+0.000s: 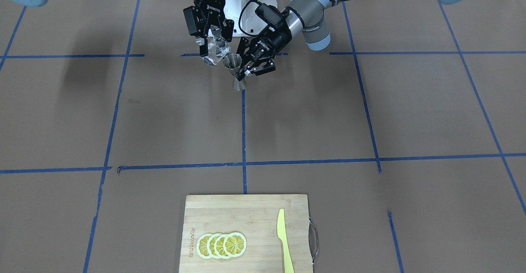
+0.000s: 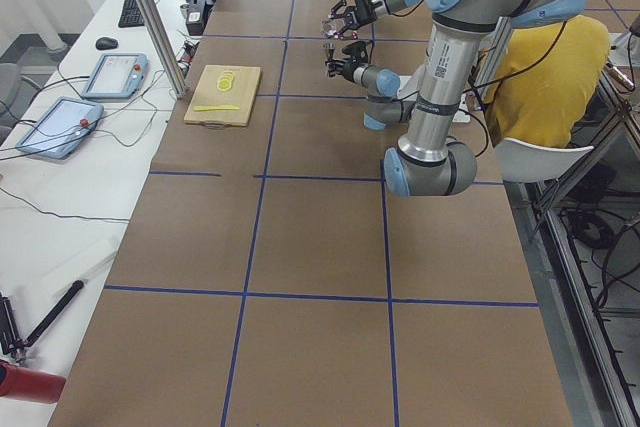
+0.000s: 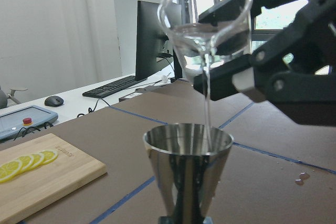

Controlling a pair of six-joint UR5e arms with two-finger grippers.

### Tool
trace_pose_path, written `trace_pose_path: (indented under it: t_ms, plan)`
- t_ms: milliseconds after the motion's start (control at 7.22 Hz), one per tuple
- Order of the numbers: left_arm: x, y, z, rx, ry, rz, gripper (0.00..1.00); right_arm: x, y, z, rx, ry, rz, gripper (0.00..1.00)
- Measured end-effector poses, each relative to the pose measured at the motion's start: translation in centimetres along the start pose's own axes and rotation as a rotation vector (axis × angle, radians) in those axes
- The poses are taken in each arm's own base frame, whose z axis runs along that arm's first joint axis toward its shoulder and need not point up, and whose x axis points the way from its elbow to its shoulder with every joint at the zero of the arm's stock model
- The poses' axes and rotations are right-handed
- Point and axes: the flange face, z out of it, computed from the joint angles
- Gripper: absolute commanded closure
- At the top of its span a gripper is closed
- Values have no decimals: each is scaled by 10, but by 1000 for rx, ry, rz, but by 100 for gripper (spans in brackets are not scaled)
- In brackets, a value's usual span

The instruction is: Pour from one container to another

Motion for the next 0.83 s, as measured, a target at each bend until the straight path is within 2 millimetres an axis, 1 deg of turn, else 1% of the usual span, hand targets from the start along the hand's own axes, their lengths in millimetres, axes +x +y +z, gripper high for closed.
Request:
trace_pose_path:
  t_ms: [831]
  plan:
    - [1,-1,0,2,2,-1,100,8,-3,5,6,27,-91,100]
